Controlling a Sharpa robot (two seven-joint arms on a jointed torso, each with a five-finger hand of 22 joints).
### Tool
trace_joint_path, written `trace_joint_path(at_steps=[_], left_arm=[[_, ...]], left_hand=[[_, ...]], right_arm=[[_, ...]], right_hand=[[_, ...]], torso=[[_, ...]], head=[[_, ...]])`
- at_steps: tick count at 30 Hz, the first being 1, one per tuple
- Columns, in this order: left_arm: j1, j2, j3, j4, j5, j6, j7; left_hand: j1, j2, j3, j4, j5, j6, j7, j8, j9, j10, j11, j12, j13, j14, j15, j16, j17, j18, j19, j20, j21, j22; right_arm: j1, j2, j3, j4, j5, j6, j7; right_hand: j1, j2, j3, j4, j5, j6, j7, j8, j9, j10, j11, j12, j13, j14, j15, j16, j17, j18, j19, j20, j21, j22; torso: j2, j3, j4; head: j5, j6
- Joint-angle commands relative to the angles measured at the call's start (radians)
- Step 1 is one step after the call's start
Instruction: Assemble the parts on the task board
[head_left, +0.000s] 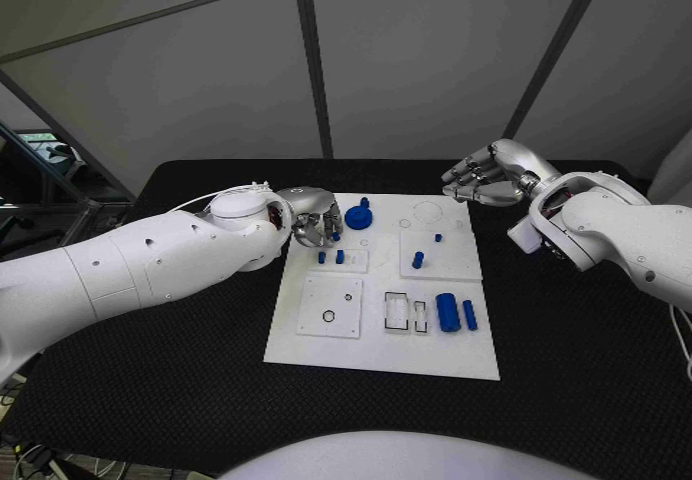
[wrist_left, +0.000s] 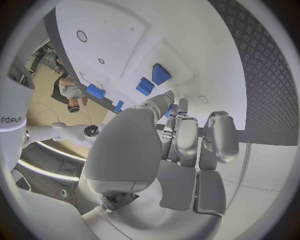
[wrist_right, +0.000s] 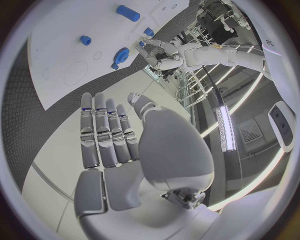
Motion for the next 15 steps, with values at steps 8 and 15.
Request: trace_joint_path(at_steps=[8, 15], left_arm=[[0.000, -0.005, 0.001, 0.003, 0.002, -0.009, -0.004], [0.000, -0.018, 0.001, -0.019, 0.002, -0.026, -0.013]], left_hand=[[0.002, 0.003, 0.009, -0.006, -0.005, -0.010, 0.004, -0.009, -0.005, 0.000, 0.000, -0.008, 0.002, -0.004, 0.005, 0.003, 0.000, -0.011, 0.000, 0.005, -0.003, 0.036], [0.000, 0.001, 0.008, -0.007, -0.005, -0.068, 0.010, -0.028, -0.026, -0.009, 0.005, -0.020, 0.003, -0.006, 0.010, 0.004, -0.006, -0.010, 0.000, 0.008, -0.007, 0.036]], right_arm=[[0.002, 0.000, 0.001, 0.000, -0.004, 0.002, 0.002], [0.002, -0.003, 0.001, 0.000, -0.036, 0.014, -0.013]], right_hand=[[0.003, 0.005, 0.001, -0.006, 0.005, 0.002, 0.003, -0.002, 0.001, -0.001, 0.003, -0.001, -0.001, -0.001, 0.003, -0.002, -0.001, 0.010, 0.006, -0.002, -0.005, -0.001], [0.006, 0.002, 0.003, -0.010, 0.005, -0.002, 0.003, -0.004, 0.000, -0.007, 0.004, -0.004, -0.002, -0.003, 0.003, -0.003, -0.004, 0.010, 0.007, -0.002, -0.009, -0.004]], torso=[[0.000, 0.0006, -0.0004], [0.000, 0.0000, -0.0006]], head=[[0.001, 0.002], [-0.001, 0.007]])
